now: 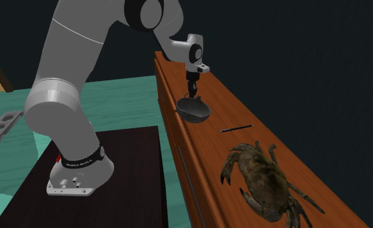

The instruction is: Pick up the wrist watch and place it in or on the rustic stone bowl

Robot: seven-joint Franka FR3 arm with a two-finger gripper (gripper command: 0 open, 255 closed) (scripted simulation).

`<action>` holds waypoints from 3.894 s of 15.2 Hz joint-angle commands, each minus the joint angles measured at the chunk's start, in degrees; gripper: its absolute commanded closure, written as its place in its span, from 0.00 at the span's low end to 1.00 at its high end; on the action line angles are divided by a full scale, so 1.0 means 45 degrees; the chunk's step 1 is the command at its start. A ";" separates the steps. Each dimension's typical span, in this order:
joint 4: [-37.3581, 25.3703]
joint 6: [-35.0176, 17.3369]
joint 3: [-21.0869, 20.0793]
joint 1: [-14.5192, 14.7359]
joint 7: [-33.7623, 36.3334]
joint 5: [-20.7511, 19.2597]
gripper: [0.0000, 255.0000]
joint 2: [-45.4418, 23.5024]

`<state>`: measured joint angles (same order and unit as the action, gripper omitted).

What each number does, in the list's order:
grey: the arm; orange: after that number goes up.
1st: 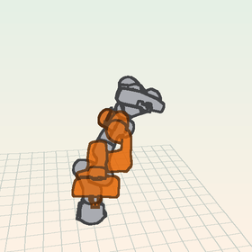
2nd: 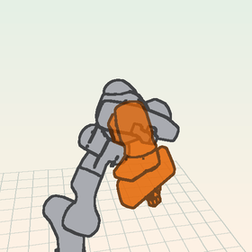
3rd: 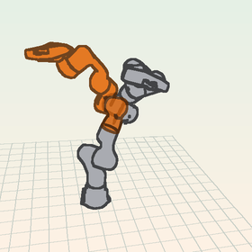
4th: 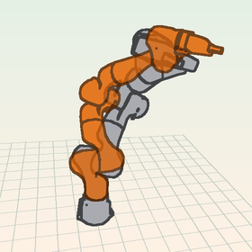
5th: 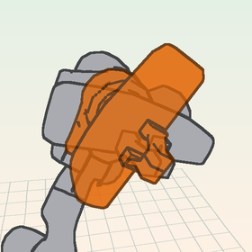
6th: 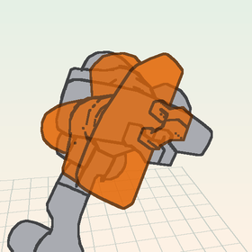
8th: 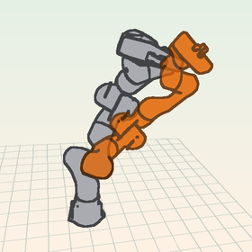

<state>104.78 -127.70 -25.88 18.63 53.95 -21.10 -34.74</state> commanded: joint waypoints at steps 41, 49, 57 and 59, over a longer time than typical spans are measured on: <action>0.2622 0.2687 -0.0760 -0.2650 -0.3615 0.3206 1.00 0.6238; 0.5112 0.1713 -0.0010 -0.3607 -0.5657 0.3954 1.00 0.8106; 0.5690 0.0388 -0.0025 -0.3592 -0.5223 0.3445 1.00 0.7249; 0.5806 0.0063 -0.0016 -0.3583 -0.5095 0.3288 1.00 0.7006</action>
<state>130.67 -126.60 -25.96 2.48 30.66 -5.88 -2.55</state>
